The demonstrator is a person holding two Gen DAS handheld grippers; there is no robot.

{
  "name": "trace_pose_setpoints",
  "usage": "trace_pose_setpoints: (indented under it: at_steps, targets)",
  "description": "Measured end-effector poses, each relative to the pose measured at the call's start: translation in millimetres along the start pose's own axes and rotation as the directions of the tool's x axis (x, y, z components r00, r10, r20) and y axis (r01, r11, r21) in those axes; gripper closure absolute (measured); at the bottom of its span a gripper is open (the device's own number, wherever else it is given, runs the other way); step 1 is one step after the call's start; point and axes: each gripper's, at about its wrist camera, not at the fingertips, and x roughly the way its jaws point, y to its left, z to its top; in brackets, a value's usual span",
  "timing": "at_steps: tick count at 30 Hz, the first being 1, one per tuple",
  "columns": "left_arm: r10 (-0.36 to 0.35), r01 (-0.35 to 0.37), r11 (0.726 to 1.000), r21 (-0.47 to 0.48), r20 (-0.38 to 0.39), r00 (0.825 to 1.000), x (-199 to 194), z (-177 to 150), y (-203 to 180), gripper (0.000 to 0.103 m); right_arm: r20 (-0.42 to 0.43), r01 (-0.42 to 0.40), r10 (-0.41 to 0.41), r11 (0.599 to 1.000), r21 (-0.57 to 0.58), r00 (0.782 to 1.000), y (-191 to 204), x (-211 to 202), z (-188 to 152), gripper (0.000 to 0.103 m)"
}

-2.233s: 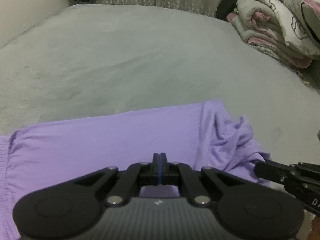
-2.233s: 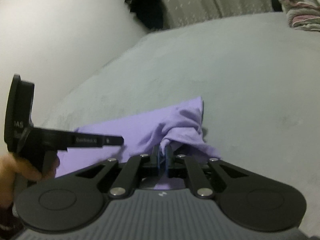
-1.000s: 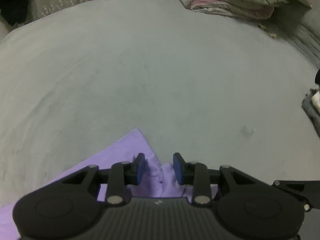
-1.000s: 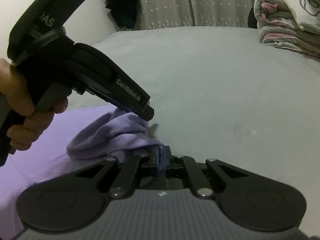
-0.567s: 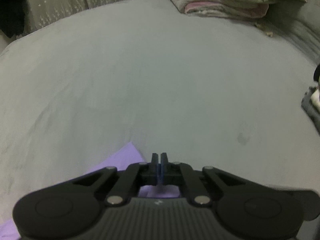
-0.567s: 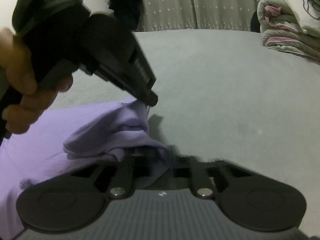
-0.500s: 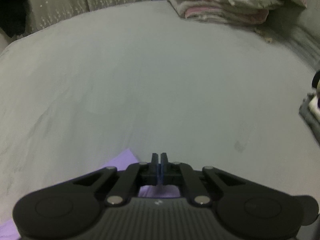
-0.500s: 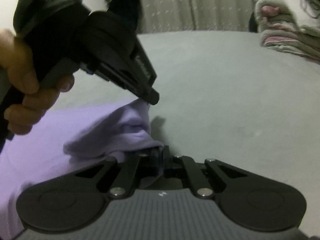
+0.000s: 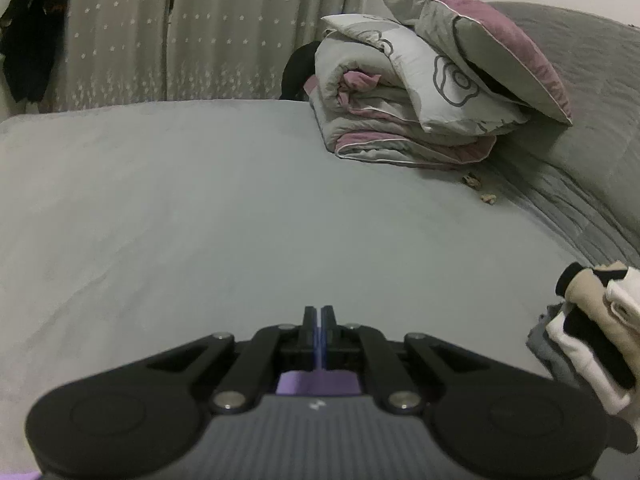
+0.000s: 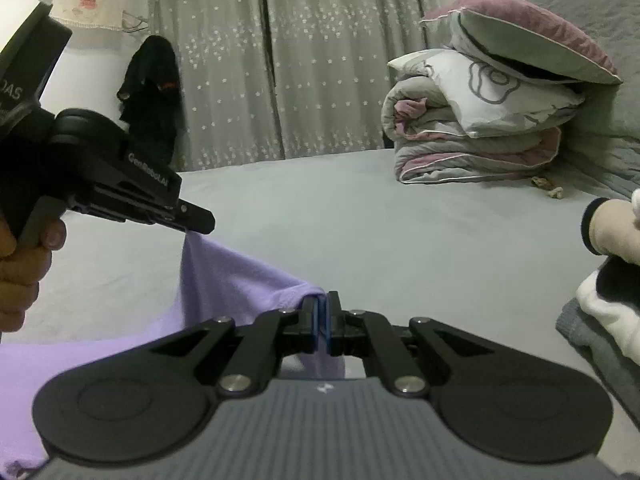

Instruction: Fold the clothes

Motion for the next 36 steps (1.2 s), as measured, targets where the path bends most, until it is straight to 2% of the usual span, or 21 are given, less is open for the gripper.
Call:
trace_pose_setpoints:
  at_steps: [4,6,9,12,15,19,21,23,26,28,30,31,33,36]
  targets:
    - [0.023,-0.023,1.0,0.002,-0.012,1.0,0.4,-5.1,11.0,0.102,-0.052,-0.086,0.085,0.996,-0.022,0.995,15.2,1.2,-2.0,0.101]
    - [0.037,-0.037,0.999,-0.007,-0.026,0.999,-15.5,-13.8,28.7,0.102,-0.09,-0.173,0.168,0.983,-0.053,0.982,25.7,-0.5,-3.5,0.101]
    - [0.055,-0.057,0.998,-0.025,-0.059,0.997,-31.8,-29.1,56.3,0.102,-0.16,-0.324,0.309,0.943,-0.08,0.938,41.0,-1.2,-5.9,0.101]
    - [0.062,-0.068,0.996,-0.049,-0.105,0.992,-45.2,-49.1,81.3,0.102,-0.22,-0.416,0.387,0.903,-0.107,0.896,55.6,-1.2,-11.2,0.101]
    - [0.073,-0.082,0.995,-0.051,-0.151,0.986,-52.0,-72.2,98.4,0.102,-0.289,-0.499,0.453,0.86,-0.107,0.843,66.1,2.2,-18.8,0.101]
    - [0.074,-0.087,0.995,-0.051,-0.22,0.973,-48.3,-98.8,113.7,0.102,-0.401,-0.57,0.491,0.815,-0.102,0.773,76.6,13.3,-30.0,0.1]
    - [0.07,-0.084,0.996,-0.044,-0.251,0.965,-44.4,-108.3,117.1,0.101,-0.448,-0.581,0.481,0.807,-0.111,0.754,80.5,18.3,-34.3,0.098]
    - [0.064,-0.073,0.997,-0.024,-0.259,0.964,-44.2,-112.9,118.4,0.1,-0.465,-0.586,0.484,0.804,-0.098,0.742,79.8,19.5,-33.2,0.087]
    - [0.054,-0.063,0.998,-0.025,-0.262,0.964,-50.1,-109.8,121.9,0.095,-0.45,-0.594,0.508,0.802,-0.065,0.734,68.8,20.7,-23.3,0.087]
    - [0.044,-0.051,0.998,-0.026,-0.242,0.969,-52.7,-103.7,121.5,0.084,-0.423,-0.583,0.521,0.812,-0.024,0.742,53.4,28.4,-14.6,0.083]
    - [0.026,-0.033,0.999,-0.028,-0.213,0.977,-55.5,-98.5,119.5,0.079,-0.399,-0.558,0.514,0.83,0.006,0.759,45.3,29.1,-12.4,0.069]
    - [0.012,-0.018,0.999,-0.031,-0.201,0.98,-56.3,-95.9,118.2,0.077,-0.39,-0.536,0.497,0.844,0.008,0.775,43.0,29.1,-12.7,0.06]
    - [-0.026,0.02,0.999,-0.033,-0.185,0.982,-56.5,-92.3,113.0,0.076,-0.386,-0.507,0.469,0.862,0.004,0.795,44.6,28.3,-16.8,0.059]
    - [-0.093,0.096,0.995,0.008,-0.177,0.98,-52.9,-89.5,99.1,0.076,-0.397,-0.49,0.454,0.872,0.011,0.798,43.9,30.0,-19.9,0.059]
